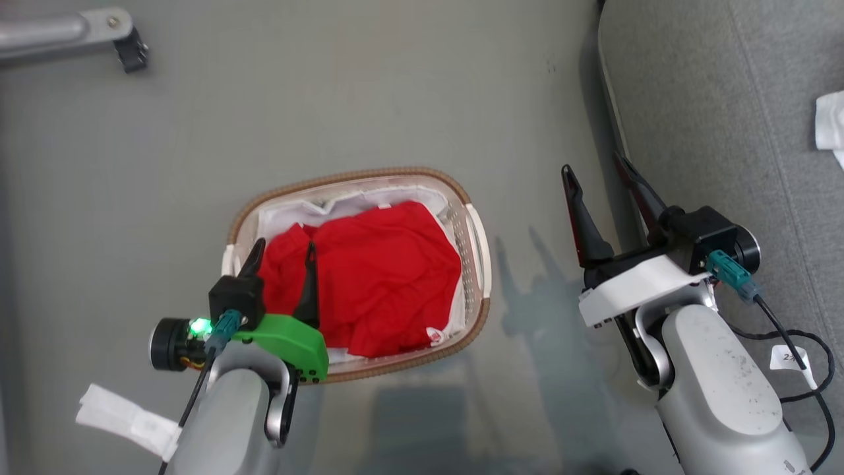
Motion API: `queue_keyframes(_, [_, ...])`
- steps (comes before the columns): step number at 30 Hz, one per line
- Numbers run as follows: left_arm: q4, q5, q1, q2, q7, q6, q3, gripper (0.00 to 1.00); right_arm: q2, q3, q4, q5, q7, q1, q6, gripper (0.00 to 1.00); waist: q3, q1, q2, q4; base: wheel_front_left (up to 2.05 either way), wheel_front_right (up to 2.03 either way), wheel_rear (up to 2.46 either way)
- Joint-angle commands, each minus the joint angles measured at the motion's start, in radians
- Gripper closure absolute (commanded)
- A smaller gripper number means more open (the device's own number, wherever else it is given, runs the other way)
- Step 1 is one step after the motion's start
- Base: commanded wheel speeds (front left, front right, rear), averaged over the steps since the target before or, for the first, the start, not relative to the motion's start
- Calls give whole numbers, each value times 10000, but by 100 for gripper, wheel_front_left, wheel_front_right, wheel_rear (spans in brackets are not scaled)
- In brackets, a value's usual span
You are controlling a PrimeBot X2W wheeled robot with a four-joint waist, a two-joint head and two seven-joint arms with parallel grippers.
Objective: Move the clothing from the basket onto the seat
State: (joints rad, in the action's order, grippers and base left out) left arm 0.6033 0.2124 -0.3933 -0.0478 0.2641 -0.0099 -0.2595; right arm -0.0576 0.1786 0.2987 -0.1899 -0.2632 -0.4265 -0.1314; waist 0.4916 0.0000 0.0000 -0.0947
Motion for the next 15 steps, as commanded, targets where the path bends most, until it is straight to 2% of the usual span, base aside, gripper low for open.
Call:
queue_keyframes(1, [173,-245,-373,-56,5,16,-73,0,2,34,-41,-83,-23,-196,14,0,1209,0,0,-529,0,0,0])
queue_keyframes(8, [1501,-997,-1522,-121,5,163,-168,0,33,196,-132,-234,-23,-623,14,0,2087,0,0,-771,0,0,0])
queue_keyframes(15, [3198,-1620,-2415,-272,5,158,-552,0,51,397,-100,-340,-23,-810,14,0,2493,0,0,-878,0,0,0])
